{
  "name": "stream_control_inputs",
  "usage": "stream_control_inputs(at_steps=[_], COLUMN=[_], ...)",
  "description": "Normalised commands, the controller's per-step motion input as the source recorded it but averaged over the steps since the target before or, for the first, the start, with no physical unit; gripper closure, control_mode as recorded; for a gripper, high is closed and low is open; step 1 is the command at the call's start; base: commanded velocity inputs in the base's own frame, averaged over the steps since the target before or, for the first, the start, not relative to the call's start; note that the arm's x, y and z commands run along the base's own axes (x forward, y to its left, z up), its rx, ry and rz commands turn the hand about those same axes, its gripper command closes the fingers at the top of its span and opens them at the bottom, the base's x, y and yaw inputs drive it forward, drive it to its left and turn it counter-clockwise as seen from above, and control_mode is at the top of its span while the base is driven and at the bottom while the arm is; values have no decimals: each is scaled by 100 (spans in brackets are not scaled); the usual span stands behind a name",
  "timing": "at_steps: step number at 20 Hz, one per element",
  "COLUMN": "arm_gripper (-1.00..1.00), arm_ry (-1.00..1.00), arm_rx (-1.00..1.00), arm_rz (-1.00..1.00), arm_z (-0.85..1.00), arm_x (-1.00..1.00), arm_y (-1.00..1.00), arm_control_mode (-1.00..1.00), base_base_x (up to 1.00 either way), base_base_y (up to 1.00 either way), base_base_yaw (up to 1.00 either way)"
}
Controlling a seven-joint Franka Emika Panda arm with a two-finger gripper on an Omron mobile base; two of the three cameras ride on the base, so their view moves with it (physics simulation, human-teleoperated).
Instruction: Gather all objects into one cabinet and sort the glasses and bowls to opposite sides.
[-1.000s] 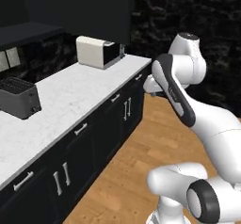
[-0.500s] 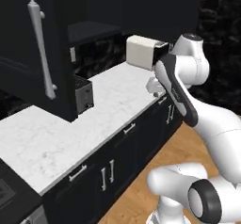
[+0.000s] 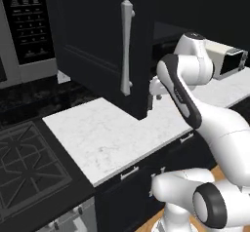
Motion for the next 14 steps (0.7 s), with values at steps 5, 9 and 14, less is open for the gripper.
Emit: stream_control_inputs(at_steps=[5, 9, 14], arm_gripper=[-100, -100, -100], arm_ry=[0, 0, 0], arm_rx=[0, 0, 0], arm_rz=[0, 0, 0], arm_z=[0, 0, 0], arm_x=[0, 0, 0], arm_y=[0, 0, 0], arm_control_mode=[100, 100, 100], base_base_x=[0, 32, 68], base_base_y=[-7, -59, -94], base_base_yaw=[16, 25, 34])
